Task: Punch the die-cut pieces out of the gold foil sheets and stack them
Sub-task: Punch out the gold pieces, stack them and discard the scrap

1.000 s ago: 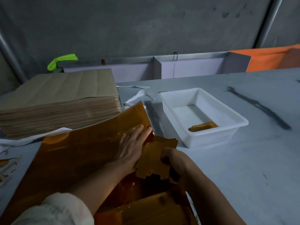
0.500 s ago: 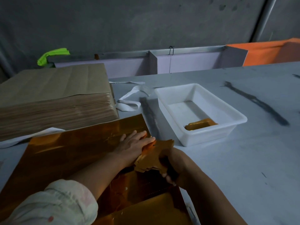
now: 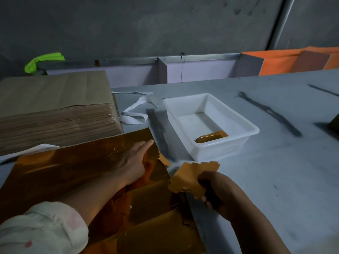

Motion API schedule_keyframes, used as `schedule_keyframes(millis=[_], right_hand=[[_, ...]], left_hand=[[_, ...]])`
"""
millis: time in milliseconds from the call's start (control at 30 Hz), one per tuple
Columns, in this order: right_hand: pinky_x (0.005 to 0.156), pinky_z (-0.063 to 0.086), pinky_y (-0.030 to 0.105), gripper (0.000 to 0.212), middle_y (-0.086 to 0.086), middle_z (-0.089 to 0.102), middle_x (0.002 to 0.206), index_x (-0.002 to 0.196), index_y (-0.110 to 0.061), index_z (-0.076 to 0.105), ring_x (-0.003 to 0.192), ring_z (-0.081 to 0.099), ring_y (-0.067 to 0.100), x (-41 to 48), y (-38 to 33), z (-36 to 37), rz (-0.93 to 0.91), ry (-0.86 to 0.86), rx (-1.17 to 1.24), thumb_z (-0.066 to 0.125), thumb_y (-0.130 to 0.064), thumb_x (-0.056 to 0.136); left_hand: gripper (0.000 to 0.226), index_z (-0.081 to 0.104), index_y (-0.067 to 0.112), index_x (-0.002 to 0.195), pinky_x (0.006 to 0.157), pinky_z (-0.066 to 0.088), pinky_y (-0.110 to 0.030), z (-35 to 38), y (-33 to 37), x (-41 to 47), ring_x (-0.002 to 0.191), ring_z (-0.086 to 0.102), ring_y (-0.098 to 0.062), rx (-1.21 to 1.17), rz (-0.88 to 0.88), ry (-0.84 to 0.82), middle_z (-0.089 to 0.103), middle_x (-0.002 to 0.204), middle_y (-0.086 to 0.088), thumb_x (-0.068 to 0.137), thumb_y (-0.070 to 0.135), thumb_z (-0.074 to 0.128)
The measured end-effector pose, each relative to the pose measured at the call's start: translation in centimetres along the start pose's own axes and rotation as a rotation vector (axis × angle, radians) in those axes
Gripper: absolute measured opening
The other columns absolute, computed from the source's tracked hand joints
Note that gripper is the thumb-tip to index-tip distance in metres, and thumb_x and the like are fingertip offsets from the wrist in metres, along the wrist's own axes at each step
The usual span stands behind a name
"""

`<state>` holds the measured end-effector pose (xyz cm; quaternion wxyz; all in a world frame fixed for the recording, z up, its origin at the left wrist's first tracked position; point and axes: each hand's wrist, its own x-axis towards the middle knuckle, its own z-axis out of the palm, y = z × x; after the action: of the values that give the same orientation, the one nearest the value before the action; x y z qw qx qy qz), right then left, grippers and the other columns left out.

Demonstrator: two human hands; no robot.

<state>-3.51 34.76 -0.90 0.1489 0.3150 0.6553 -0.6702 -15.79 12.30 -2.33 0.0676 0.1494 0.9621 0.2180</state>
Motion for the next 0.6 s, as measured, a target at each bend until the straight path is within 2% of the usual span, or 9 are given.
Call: schedule_keyframes(millis=[100,267,333,467,600], right_hand=[[0.040,0.039,0.022,0.025,0.007,0.057,0.046,0.086,-0.005,0.057,0.039,0.052,0.014,-0.4,0.4,-2.0,0.009,0.072,0.079,0.053,-0.027,0.097],[0.042,0.037,0.026,0.023,0.009,0.055,0.049,0.080,-0.008,0.054,0.050,0.049,0.020,-0.8,0.5,-4.1,-0.021,0.213,0.285,0.051,-0.021,0.098],[0.043,0.038,0.027,0.028,0.010,0.057,0.052,0.082,-0.007,0.057,0.053,0.051,0.021,-0.8,0.6,-4.7,-0.013,0.241,0.327,0.050,-0.026,0.100],[0.035,0.041,0.018,0.048,0.013,0.062,0.056,0.079,-0.006,0.058,0.053,0.053,0.021,-1.0,0.6,-5.1,0.052,0.164,0.379,0.046,-0.046,0.100],[0.034,0.038,0.017,0.062,0.015,0.064,0.060,0.083,-0.001,0.062,0.042,0.053,0.018,-1.2,0.8,-5.1,0.060,0.035,0.283,0.042,-0.058,0.098]], left_hand=[[0.084,0.014,0.046,0.151,0.101,0.039,-0.039,-0.6,-1.0,-0.7,0.140,0.030,-0.021,-0.029,-0.021,0.049,0.021,0.156,0.008,0.090,0.008,0.057],[0.084,0.017,0.042,0.151,0.100,0.042,-0.041,-1.8,-3.2,-2.2,0.137,0.030,-0.022,0.016,-0.076,-0.020,0.025,0.151,0.008,0.086,0.039,0.069],[0.083,0.021,0.041,0.150,0.100,0.043,-0.042,-2.4,-3.9,-2.8,0.135,0.032,-0.021,0.044,-0.089,-0.031,0.026,0.150,0.008,0.083,0.050,0.069],[0.076,0.035,0.037,0.146,0.103,0.042,-0.044,-3.1,-4.6,-3.2,0.136,0.033,-0.022,0.061,-0.137,-0.014,0.030,0.149,0.006,0.081,0.058,0.067],[0.061,0.045,0.034,0.139,0.099,0.041,-0.039,-3.1,-4.5,-3.0,0.132,0.038,-0.021,0.077,-0.151,0.007,0.038,0.145,0.004,0.085,0.053,0.066]])
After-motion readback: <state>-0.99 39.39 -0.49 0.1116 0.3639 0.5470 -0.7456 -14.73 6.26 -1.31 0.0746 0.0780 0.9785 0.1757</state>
